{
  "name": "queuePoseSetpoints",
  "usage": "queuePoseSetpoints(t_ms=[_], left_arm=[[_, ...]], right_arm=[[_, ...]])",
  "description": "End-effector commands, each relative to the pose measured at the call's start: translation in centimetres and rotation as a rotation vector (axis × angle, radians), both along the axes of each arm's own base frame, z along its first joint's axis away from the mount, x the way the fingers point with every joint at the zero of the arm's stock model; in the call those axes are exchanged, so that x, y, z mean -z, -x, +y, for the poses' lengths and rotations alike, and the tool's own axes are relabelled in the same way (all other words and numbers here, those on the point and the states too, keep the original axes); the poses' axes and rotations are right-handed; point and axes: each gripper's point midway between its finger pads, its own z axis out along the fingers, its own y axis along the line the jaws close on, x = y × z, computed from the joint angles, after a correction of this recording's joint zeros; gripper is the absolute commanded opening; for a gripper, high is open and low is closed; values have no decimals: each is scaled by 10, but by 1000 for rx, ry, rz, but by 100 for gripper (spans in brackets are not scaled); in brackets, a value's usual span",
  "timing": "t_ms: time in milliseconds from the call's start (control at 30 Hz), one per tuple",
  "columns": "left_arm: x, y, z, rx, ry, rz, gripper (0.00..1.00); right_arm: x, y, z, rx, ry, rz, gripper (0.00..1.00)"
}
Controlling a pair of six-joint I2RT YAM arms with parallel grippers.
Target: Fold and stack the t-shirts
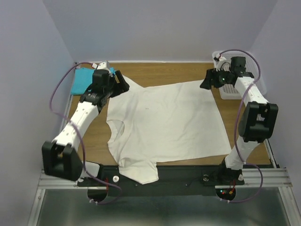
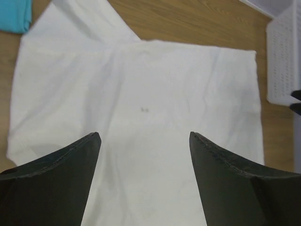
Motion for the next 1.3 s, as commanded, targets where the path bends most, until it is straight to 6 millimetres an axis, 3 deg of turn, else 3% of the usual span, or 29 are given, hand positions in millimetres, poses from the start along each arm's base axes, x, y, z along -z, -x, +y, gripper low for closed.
queuePoseSetpoints(t_ms=[0, 33, 100, 133, 167, 200, 233, 267, 300, 400, 433, 700, 900, 1000, 1033, 1267], left_arm=[[-28, -105, 23, 3, -103, -249, 88], [-19, -133, 22, 17, -92, -222, 87], [-9, -158, 23, 70, -80, -200, 83], [-5, -168, 24, 82, -79, -191, 82], [2, -186, 19, 116, -67, -181, 81], [9, -195, 25, 107, -70, -166, 81], [27, -206, 27, 107, -70, -133, 81], [19, -216, 33, 107, -61, -154, 81], [26, -226, 36, 104, -53, -143, 81], [44, -240, 46, 104, -46, -120, 80], [41, -244, 47, 110, -45, -129, 80], [70, -254, 53, 128, -29, -86, 80], [77, -253, 51, 143, -27, -76, 80], [79, -251, 50, 147, -23, -71, 81], [78, -251, 50, 148, -21, -77, 81], [83, -245, 50, 151, -24, -71, 80]], right_arm=[[-17, -63, -7, 109, -9, -17, 80], [-16, -76, -7, 146, -6, -5, 77], [-34, -105, -11, 202, 2, -49, 70], [-9, -117, -13, 231, 8, -1, 66], [-4, -126, -18, 275, 20, 8, 65], [-15, -142, -20, 297, 27, -28, 62], [6, -152, -26, 327, 50, 0, 61], [-1, -164, -29, 350, 53, -24, 59], [16, -169, -31, 364, 75, 2, 56], [17, -186, -31, 382, 129, -37, 55], [30, -190, -35, 399, 175, -27, 54], [66, -196, -40, 438, 330, -8, 53], [95, -187, -52, 453, 423, 37, 52], [100, -184, -67, 491, 492, 43, 52], [101, -184, -56, 475, 505, 38, 52], [109, -181, -60, 480, 545, 49, 54]])
